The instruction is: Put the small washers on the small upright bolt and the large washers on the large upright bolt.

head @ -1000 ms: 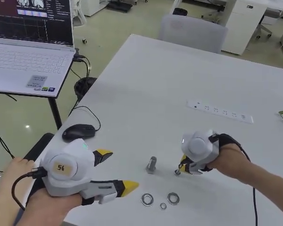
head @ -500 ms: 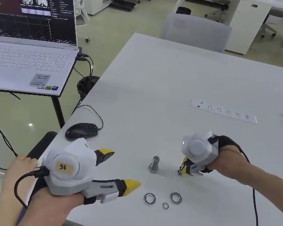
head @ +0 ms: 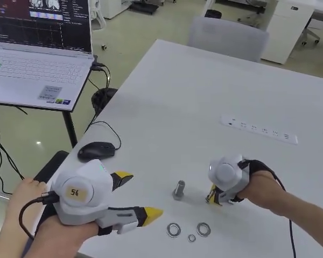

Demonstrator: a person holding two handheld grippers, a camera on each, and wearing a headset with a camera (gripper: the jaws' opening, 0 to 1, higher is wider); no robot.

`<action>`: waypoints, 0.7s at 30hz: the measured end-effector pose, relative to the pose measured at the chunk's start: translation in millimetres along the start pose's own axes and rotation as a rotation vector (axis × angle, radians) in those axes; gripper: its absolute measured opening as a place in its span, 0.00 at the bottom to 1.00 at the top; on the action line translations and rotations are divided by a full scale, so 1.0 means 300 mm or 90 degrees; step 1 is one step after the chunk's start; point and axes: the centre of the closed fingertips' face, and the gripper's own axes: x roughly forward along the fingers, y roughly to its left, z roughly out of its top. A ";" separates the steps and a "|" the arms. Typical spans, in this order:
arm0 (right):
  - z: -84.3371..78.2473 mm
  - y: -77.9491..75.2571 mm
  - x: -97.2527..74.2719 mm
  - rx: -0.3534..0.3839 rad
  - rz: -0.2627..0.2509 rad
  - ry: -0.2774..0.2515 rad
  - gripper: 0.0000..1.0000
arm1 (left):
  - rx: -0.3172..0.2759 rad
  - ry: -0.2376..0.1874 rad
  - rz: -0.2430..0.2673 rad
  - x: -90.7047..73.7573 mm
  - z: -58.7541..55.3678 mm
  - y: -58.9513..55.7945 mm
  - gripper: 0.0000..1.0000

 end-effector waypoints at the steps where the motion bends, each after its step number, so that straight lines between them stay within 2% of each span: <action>1: -0.003 0.001 0.003 0.001 0.003 0.000 0.14 | 0.000 0.000 0.000 0.000 0.001 0.000 0.64; 12: -0.007 0.001 0.008 0.002 0.004 0.002 0.16 | 0.000 -0.001 0.001 0.000 -0.001 0.001 0.64; 21: 0.005 -0.008 -0.037 0.029 -0.005 -0.025 0.20 | 0.001 -0.003 0.003 -0.005 0.003 0.004 0.64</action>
